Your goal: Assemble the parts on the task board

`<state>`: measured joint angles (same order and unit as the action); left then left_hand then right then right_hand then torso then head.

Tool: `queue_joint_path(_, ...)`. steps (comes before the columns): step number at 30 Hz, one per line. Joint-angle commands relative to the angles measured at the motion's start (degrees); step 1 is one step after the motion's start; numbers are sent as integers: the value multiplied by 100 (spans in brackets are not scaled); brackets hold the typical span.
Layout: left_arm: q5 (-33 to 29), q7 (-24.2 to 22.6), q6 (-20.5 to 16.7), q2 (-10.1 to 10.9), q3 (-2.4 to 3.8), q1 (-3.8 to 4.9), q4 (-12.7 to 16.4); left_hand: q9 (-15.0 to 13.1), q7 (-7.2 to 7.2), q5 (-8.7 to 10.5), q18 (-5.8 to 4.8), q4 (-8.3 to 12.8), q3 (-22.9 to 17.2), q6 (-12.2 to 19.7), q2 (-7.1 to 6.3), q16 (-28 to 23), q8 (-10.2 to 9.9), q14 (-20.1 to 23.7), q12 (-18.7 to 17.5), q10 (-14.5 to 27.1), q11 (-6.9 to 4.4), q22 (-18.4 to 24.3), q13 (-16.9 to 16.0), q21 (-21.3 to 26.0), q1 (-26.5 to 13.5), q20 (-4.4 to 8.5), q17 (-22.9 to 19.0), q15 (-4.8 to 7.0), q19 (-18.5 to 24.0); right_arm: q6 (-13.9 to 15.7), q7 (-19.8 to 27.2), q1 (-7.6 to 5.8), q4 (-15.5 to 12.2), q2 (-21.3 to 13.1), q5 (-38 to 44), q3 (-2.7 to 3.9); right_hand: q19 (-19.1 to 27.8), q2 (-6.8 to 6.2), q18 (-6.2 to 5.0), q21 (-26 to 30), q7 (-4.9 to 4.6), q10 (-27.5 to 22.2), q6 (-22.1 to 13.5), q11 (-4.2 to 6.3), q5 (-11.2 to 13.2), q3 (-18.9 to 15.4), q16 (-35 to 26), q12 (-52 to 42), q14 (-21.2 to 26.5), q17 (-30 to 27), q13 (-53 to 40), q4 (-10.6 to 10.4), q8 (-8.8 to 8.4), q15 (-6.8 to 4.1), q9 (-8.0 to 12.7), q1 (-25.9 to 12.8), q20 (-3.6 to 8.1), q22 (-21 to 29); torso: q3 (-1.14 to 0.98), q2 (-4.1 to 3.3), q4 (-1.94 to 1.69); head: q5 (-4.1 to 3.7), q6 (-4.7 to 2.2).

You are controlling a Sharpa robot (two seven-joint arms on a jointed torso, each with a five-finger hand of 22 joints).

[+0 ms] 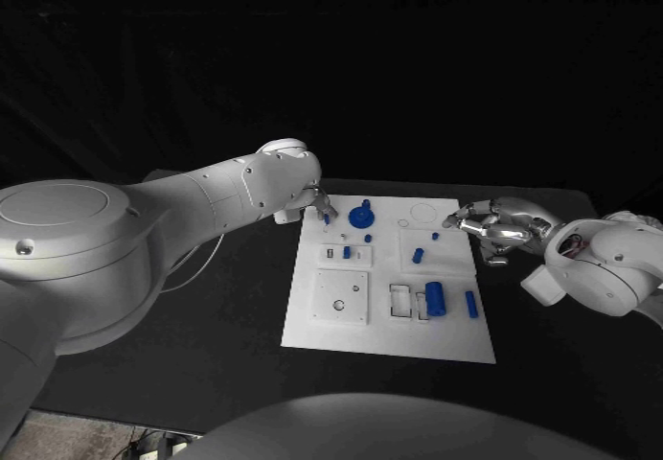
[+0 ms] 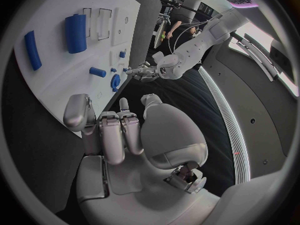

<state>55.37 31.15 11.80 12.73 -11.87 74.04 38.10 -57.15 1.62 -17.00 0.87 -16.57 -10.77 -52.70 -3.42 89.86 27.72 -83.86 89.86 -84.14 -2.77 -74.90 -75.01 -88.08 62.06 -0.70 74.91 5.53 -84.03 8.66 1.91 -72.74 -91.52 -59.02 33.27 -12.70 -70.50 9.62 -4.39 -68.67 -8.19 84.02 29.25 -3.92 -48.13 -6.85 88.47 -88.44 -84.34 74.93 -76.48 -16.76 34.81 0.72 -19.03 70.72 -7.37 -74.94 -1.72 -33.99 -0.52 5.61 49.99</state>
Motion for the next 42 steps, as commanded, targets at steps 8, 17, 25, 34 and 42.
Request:
queue_joint_path(8, -29, -96, -53, -64, 5, -16, -41, -18, 0, -145, -20, 0, -9, 46, 18, 14, -43, -614, 14, -586, 32, -1360, -1499, 29, 128, -57, 1509, -33, -460, -87, 21, 3, -24, -12, 28, 0, 29, -37, -113, 30, -6, 105, 23, 39, 1, 38, -24, 37, -262, 1212, -996, 2, 15, 15, 8, -21, 2, -778, -2, 0, 0, -4, 1)
queue_joint_path(17, -29, -50, -12, -76, 5, -56, -65, -30, -4, -269, -19, 5, -34, 50, 35, 14, -53, -614, 14, -586, 28, -1358, -1499, 35, 206, -56, 1509, -30, -456, -99, 19, 3, -38, -31, 28, 0, 29, -37, -113, 30, -6, 105, 24, 39, 0, 39, -24, 37, -262, 1211, -996, 2, 15, 15, 8, -21, 2, -778, -1, 1, 0, -25, 1)
queue_joint_path(25, -27, -3, -32, -92, 5, -73, -85, -56, -16, -467, -20, 13, -80, 37, 59, 14, -50, -614, 14, -586, 18, -1363, -1499, 30, 315, -50, 1509, -22, -460, -99, 20, 3, -51, -49, 28, 0, 26, -42, -112, 26, -8, 104, 29, 38, -12, 62, -25, 38, -260, 1209, -995, 5, 18, 15, 7, -19, 2, -779, -2, 0, -4, -23, 1)
queue_joint_path(34, -19, -7, -89, -84, 6, -76, -88, -122, -33, -933, -18, 15, -234, 59, 136, 14, -40, -614, 14, -586, 1, -1363, -1499, 39, 535, -33, 1509, -6, -457, -105, 19, 3, -53, -53, 28, 0, 29, -44, -113, 30, -9, 102, 32, 38, -25, 82, -25, 39, -259, 1208, -994, 6, 20, 15, 7, -17, 1, -778, 0, 4, -5, -15, 1)
queue_joint_path(42, -18, -55, -115, -81, 6, -76, -86, -238, -33, -576, -17, -26, -1152, 128, 117, 14, -28, -614, 14, -586, 11, -1366, -1499, 49, 613, -31, 1509, 5, -455, -116, 14, 3, -50, -54, 28, 0, 34, -138, -113, 34, -14, 100, 61, 35, -299, 314, -24, 41, -258, 1208, -992, 2, 26, 18, 9, -39, 1, -777, -2, 2, -3, 3, 1)
